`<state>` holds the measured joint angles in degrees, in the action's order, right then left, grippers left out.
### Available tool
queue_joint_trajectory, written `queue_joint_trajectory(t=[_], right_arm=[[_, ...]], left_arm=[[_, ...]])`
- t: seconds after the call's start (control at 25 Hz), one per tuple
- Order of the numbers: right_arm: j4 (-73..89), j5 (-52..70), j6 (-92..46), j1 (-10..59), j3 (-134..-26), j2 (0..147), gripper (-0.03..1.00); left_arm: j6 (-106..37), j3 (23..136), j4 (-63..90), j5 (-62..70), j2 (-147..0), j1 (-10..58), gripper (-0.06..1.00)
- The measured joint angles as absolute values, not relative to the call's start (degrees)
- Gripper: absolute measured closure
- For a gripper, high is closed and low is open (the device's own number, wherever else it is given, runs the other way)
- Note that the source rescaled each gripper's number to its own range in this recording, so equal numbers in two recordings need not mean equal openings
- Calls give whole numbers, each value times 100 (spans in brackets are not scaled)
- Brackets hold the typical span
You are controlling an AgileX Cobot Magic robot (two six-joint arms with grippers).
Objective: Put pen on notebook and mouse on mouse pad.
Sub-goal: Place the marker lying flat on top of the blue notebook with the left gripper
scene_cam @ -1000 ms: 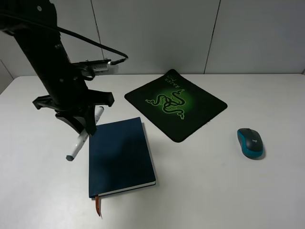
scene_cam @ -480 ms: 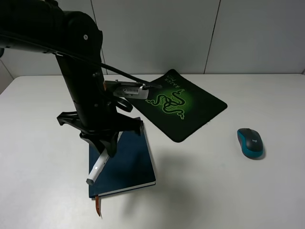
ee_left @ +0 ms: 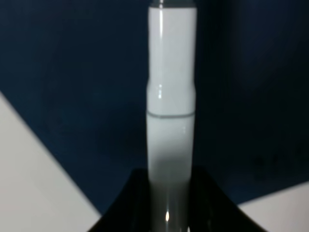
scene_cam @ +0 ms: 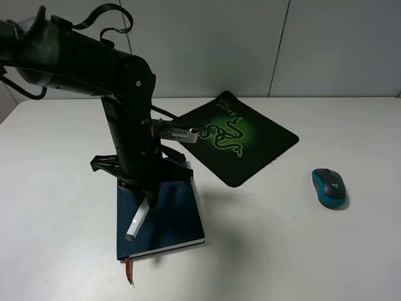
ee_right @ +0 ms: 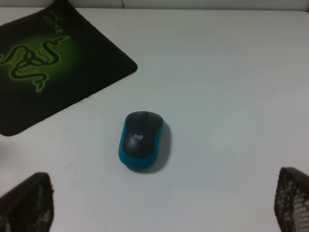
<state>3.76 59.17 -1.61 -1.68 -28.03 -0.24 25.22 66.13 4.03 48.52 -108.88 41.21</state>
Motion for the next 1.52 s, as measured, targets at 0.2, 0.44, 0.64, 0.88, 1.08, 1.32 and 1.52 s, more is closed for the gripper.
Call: queue_joint_trajectory(t=[0.2,0.44,0.64,0.88,1.08,1.32,1.52], right_arm=[[376,5917,-156,-168,-2803,-24,-3],[376,5917,-156,-168,-2803,-24,-3],[382,5917,-151,-168,-2803,-24,-3],[382,5917,-151,-168,-2803,-24,-3],[382,5917,-151,-168,-2803,-24,-3],[382,5917,-151,-168,-2803,-24,-3],[386,5917,-151,-168,-2803,-24,-3]], left_arm=[[2544,6626,297,4346,-11078,4121,94],[2544,6895,251,4236,-11410,4121,94],[2544,6948,252,4225,-11535,4121,94],[2544,6952,252,4225,-11535,4121,91],[2544,6952,252,4225,-11535,4121,64],[2544,6952,252,4225,-11535,4121,20],[2511,6990,252,4269,-11528,4121,-3]])
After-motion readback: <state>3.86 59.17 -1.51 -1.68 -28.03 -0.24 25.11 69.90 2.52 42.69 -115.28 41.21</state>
